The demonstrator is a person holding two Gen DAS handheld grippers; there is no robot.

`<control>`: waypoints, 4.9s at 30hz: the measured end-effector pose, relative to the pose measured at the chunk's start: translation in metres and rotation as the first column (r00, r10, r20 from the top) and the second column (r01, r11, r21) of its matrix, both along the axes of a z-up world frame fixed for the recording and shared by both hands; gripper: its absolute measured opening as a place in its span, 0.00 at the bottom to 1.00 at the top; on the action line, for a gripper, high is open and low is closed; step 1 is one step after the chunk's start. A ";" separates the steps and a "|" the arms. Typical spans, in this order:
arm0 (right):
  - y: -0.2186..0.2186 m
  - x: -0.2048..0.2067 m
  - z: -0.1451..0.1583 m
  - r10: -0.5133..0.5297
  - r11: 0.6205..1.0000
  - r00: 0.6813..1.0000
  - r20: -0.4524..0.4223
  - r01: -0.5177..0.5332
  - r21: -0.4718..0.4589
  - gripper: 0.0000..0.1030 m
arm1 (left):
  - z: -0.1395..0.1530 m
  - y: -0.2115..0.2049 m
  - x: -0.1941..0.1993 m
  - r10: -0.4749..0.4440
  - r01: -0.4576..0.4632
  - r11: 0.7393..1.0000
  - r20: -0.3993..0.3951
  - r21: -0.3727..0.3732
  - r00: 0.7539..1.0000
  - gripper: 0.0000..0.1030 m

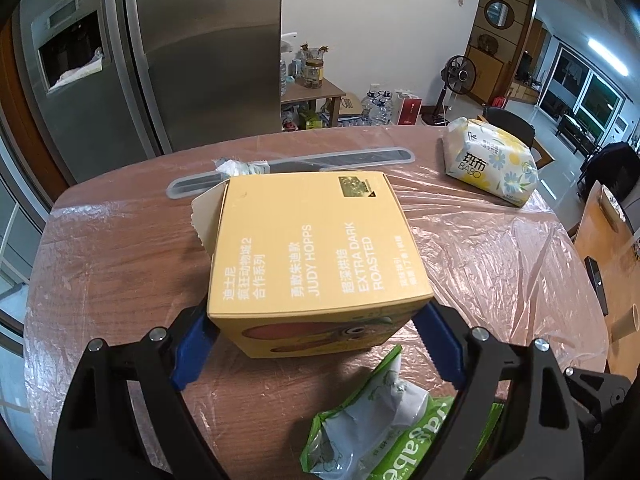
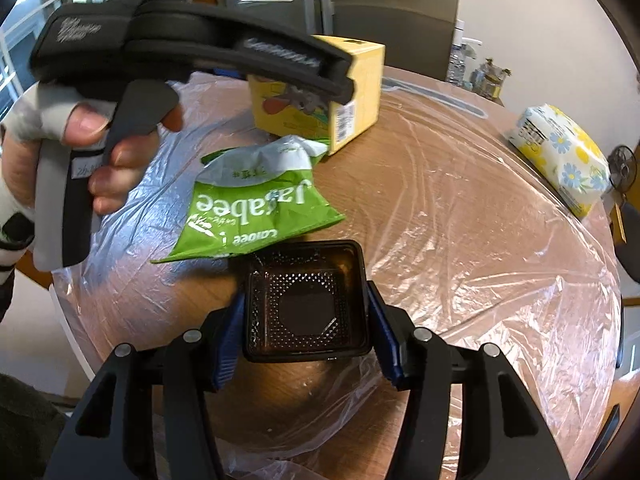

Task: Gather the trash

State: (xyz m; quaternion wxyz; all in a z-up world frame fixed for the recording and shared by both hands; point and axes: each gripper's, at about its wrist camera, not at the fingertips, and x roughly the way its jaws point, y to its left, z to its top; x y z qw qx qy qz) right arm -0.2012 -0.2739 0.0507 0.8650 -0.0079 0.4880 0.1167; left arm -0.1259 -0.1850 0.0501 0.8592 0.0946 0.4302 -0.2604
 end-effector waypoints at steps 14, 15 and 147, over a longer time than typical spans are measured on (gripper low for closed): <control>-0.020 -0.003 0.000 -0.091 0.996 0.996 0.005 0.091 -0.010 0.53 | 0.003 0.004 -0.007 -0.012 0.012 1.000 0.004 -0.003 1.000 0.87; -0.022 -0.003 0.000 -0.099 0.995 0.995 0.007 0.099 -0.012 0.53 | 0.005 0.005 -0.008 -0.014 0.014 1.000 0.004 -0.008 1.000 0.87; 0.016 -0.139 0.044 -0.057 0.995 0.996 0.071 0.051 0.084 0.88 | 0.017 0.134 -0.223 -0.264 0.259 0.962 -0.049 -0.081 0.963 0.92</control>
